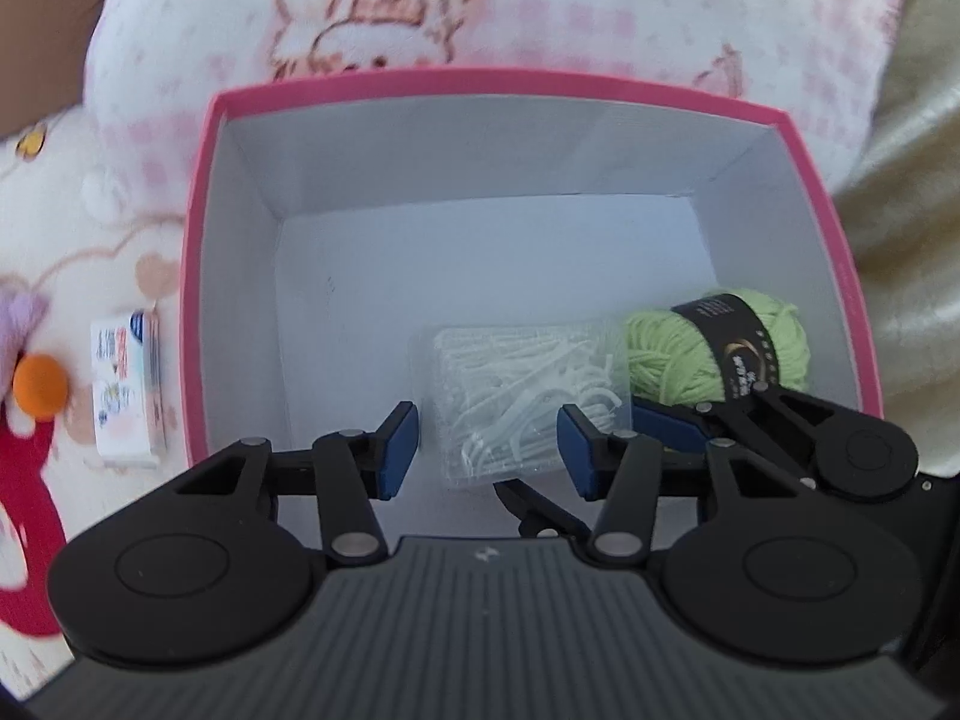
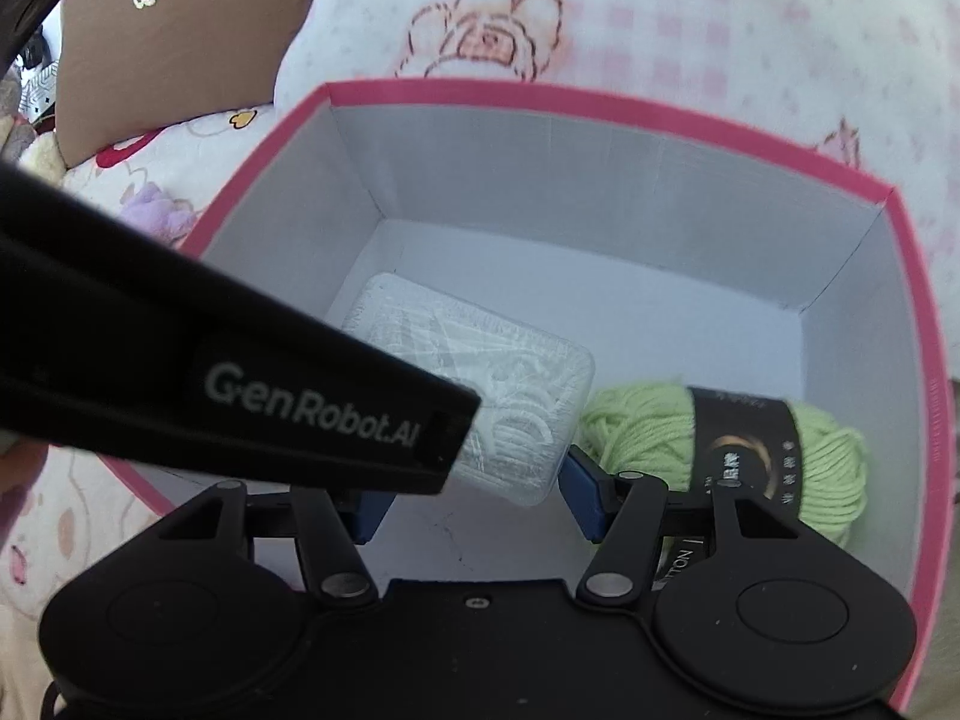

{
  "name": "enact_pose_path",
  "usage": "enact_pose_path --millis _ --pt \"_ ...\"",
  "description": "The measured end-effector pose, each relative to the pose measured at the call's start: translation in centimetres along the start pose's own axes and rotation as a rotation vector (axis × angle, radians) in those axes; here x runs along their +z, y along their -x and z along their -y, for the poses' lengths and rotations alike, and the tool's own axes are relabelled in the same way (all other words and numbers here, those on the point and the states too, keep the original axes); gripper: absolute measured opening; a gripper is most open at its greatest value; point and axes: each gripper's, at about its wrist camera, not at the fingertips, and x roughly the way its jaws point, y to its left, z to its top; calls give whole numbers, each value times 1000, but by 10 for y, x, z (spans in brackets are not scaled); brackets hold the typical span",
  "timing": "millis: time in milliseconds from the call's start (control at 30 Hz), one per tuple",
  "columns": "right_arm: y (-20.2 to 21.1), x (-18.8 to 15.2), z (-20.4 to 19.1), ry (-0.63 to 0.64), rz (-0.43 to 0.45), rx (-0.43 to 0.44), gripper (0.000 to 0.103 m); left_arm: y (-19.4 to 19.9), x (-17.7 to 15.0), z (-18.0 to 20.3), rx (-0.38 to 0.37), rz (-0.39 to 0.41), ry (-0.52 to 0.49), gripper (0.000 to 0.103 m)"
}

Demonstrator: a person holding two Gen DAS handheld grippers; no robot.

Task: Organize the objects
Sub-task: 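Lower the floss box beside the yarn and open the left gripper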

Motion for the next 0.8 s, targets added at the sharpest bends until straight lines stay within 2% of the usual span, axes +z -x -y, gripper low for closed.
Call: enact_pose_path --millis 233,333,400,500,667,800 --pt "-11 1 4 -11 -65 15 63 -15 -1 0 20 -32 74 48" --pt "-8 2 4 -5 -78 -11 61 -19 0 -5 -2 -54 129 46" --pt "-2 2 4 -15 -72 -16 62 -26 -2 -11 -26 -97 190 43" --pt "1 -1 4 -8 -67 -35 61 -36 -6 -15 -65 -130 223 43" --pt "6 -9 6 -28 -45 -41 55 -34 -10 -14 -73 -79 195 43" --pt "23 -14 9 -73 3 -3 55 -30 -11 -14 -108 -82 186 44"
